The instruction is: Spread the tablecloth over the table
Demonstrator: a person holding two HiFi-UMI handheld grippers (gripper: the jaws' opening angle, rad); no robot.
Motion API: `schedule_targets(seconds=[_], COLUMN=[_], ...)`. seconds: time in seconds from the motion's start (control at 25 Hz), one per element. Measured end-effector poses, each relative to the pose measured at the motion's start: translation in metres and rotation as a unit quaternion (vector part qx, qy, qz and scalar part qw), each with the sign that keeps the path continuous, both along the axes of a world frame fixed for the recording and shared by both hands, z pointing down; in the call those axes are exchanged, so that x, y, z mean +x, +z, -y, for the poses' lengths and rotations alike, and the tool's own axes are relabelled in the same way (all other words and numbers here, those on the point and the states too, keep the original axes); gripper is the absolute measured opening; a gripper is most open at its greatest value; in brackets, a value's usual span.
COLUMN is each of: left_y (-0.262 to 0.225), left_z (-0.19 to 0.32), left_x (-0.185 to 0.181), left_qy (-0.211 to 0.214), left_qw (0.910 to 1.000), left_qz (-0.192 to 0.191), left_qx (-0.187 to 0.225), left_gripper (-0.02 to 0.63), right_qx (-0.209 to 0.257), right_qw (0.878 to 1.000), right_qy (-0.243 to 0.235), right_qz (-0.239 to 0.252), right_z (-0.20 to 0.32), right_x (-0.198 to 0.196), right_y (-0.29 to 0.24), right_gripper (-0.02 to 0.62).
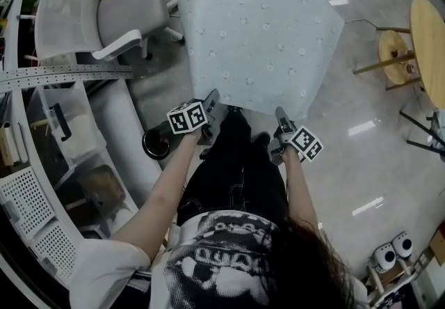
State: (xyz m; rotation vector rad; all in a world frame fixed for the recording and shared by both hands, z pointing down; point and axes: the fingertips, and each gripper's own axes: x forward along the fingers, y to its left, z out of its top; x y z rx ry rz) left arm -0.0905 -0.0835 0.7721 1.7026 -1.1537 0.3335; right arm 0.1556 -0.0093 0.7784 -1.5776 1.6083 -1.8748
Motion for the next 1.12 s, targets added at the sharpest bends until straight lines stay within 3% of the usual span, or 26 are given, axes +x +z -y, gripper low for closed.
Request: schedule_targets(seconds=[0.32, 0.6, 0.92, 1.12], left_y=[-0.009, -0.041, -0.103, -0.138], left_z=[-0.033, -0.063, -0.100, -0.140], left_x=[0.001, 0.004, 0.034, 0.052], left_qy=[0.014, 0.002, 0.010, 0.016], left_qw=[0.9998, 0.9994, 0.9951, 0.9909], left_qz=[0.016, -0.001, -0.019, -0.039], left_qx=[0.000, 0.035, 0.096, 0.128], left_gripper=[0.124, 0.124, 0.124, 0.124], right_qx=[-0.001, 0.064, 0.154, 0.199], right_qw=[1.000, 0.996, 0.981, 0.960], right_qy=[-0.021, -0.053, -0.120, -0.193], right_qz=[-0.007, -0.030, -0.026, -0.038], right_z=[-0.038, -0.040, -0.060, -0.088], right_x=[0.005, 0.020, 0.014, -0.006], right_y=[-0.010, -0.051, -0.125, -0.160], right_gripper=[0.121, 0.117, 0.092, 0.092])
